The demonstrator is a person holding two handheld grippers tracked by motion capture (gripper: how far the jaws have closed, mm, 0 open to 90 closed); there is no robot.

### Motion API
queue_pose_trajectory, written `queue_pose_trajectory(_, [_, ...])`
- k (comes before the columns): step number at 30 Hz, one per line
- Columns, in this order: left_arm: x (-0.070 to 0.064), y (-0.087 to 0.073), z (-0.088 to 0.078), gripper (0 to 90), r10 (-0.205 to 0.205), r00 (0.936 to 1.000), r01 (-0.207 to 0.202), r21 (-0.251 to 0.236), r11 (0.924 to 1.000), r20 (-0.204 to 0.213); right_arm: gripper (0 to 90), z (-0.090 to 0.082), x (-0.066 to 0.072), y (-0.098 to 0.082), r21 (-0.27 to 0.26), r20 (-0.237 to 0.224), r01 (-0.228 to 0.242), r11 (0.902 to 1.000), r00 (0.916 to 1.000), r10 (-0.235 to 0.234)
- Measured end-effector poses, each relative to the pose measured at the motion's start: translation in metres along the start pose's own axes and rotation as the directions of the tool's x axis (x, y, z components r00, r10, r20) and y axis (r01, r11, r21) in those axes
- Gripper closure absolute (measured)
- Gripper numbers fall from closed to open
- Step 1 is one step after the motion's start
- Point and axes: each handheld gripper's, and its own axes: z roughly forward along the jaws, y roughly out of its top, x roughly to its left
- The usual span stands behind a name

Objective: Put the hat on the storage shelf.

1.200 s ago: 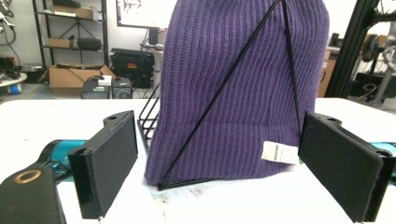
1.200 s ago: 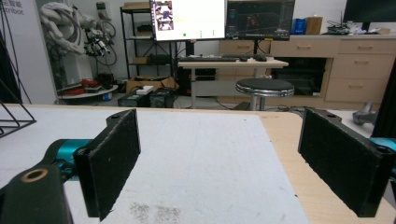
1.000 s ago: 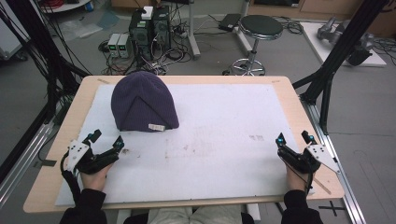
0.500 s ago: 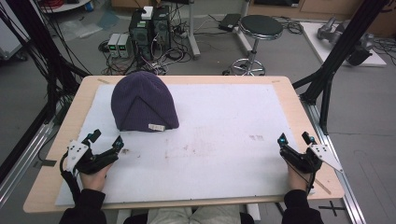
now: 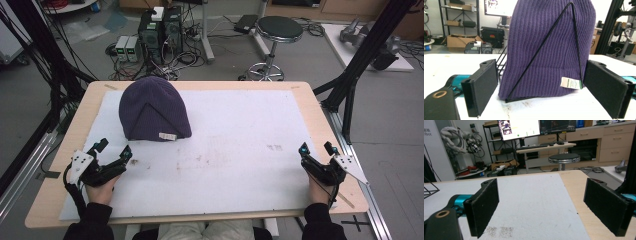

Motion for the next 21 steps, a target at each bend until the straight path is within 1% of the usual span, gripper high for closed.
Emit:
queue_pose_trajectory(2, [-0.0002,-0.0002,0.0009,12.7,-0.002,1.0000,0.002,0.000,1.0000,-0.001,12.1,-0.0006,-0.0009,0.0000,0.001,-0.001,0.007,1.0000,1.0000,-0.007])
queue_pose_trajectory(4, [-0.0008,-0.0005,0.0017,12.7,-0.003,1.0000,0.003,0.000,1.0000,0.002,12.1,-0.0011,-0.0013,0.0001,0.005,0.002,0.004,1.0000,1.0000,-0.004])
queue_pose_trajectory(5, [-0.0010,-0.0004,0.0017,12.7,0.000,1.0000,-0.001,0.003,1.0000,0.003,12.1,-0.0011,-0.0018,-0.0001,0.005,0.003,0.005,1.0000,1.0000,-0.005])
queue_pose_trajectory(6, [-0.0014,-0.0003,0.0019,12.7,0.003,1.0000,-0.003,0.002,1.0000,0.006,12.1,-0.0011,-0.0013,-0.0003,0.008,0.004,-0.004,1.0000,1.0000,0.004])
queue_pose_trajectory(7, [-0.0018,-0.0002,0.0019,12.8,0.007,1.0000,-0.007,0.001,1.0000,0.006,12.1,-0.0006,-0.0020,-0.0004,0.008,0.004,0.002,1.0000,1.0000,-0.002])
queue_pose_trajectory(11, [-0.0028,0.0001,0.0015,13.1,0.003,0.9999,-0.003,0.001,1.0000,0.014,12.1,0.0002,-0.0005,-0.0008,0.017,-0.004,0.004,0.9999,1.0000,-0.004])
queue_pose_trajectory(13, [-0.0031,0.0004,0.0013,13.1,0.004,0.9999,-0.004,-0.004,1.0000,0.012,12.1,0.0006,0.0003,-0.0011,0.017,-0.019,0.010,0.9998,0.9998,-0.010])
queue_pose_trajectory(14, [-0.0032,0.0006,0.0010,13.3,0.003,0.9999,-0.003,-0.007,1.0000,0.010,12.1,0.0000,0.0015,-0.0011,0.025,-0.022,0.001,0.9997,0.9998,0.000])
queue_pose_trajectory(15, [-0.0032,0.0008,0.0007,13.4,0.004,0.9999,-0.004,-0.007,1.0000,0.011,12.1,0.0003,0.0016,-0.0011,0.021,-0.025,0.011,0.9997,0.9996,-0.010])
queue_pose_trajectory(21, [-0.0033,0.0003,0.0020,13.7,0.001,0.9998,-0.001,-0.004,1.0000,0.019,12.1,-0.0004,0.0012,-0.0012,0.025,-0.024,0.014,0.9996,0.9996,-0.014])
